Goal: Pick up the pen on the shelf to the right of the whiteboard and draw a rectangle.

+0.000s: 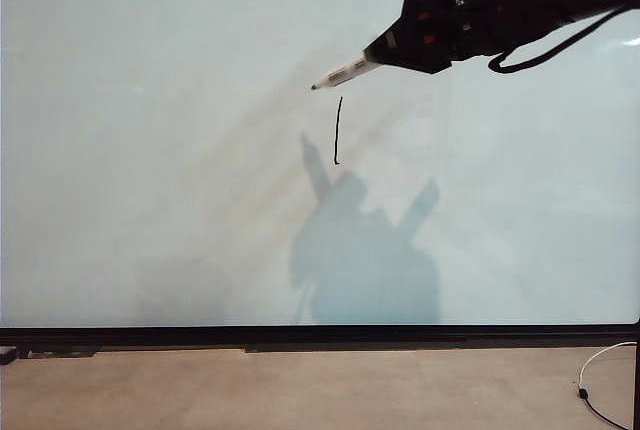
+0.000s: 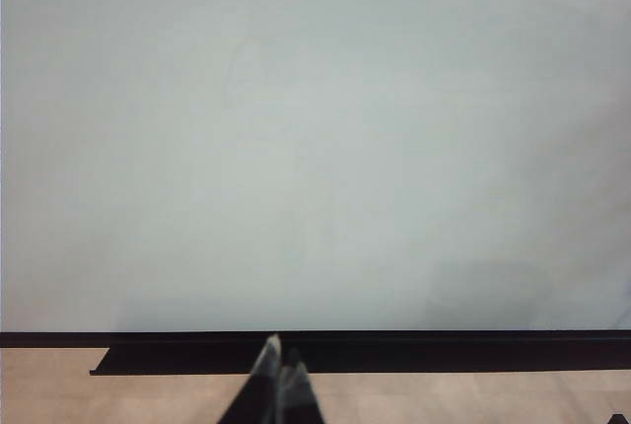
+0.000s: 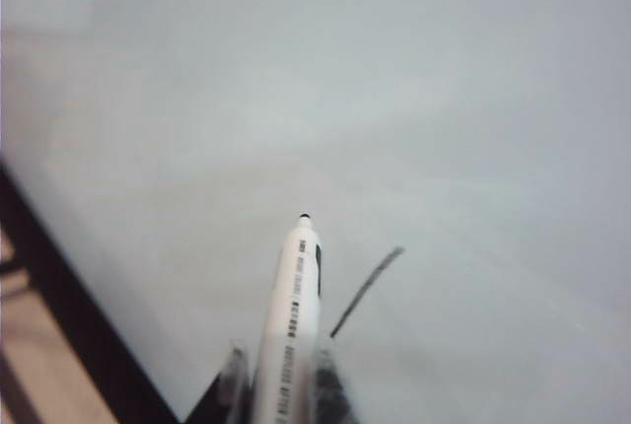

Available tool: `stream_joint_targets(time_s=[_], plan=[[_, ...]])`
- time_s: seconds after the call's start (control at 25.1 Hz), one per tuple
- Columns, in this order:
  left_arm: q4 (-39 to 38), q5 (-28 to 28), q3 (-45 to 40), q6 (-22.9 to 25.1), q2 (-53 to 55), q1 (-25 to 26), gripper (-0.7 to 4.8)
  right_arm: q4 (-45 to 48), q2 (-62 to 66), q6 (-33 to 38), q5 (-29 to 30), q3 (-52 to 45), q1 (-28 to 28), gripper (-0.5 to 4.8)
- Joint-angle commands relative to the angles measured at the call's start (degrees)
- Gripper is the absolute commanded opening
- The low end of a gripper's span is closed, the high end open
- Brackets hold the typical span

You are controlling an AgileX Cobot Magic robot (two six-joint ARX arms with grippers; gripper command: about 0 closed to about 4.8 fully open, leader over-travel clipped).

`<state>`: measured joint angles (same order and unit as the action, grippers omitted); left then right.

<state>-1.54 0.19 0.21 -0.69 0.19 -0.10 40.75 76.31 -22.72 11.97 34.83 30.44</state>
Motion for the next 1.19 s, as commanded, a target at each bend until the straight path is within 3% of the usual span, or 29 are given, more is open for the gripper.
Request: stream_joint_targets(time_s=[0.04,0.16,0.48,0.88,1.19], plan=[[0.33,0.00,0.17,0.24,0.00,0.00,-0.04,7.32,-0.39,6.64,-4.44,-2.08,-0.11,-0.06],[0.33,0.02,0.17,0.24,0.00,-0.02,-0.05,11.78,-0.28,10.29,-5.68,-3.96,-0.74,-0.06],[0.33,0.02,0.17,0.24,0.00,-0.02,-0.04,6.84,-0.24,11.34,9.44,-2.56,-8.24,-0.06],[0.33,0.00,0.17,0.24,0.00,-0.02,-0.04,1.77,0.55,10.32,17.68,-0.33,-11.98,-0.06],[0.31,0.02,0.15,0.24,0.00,0.00,-0.04,-1.07,2.75,9.57,17.03,2.56,-12.15,-0.06]])
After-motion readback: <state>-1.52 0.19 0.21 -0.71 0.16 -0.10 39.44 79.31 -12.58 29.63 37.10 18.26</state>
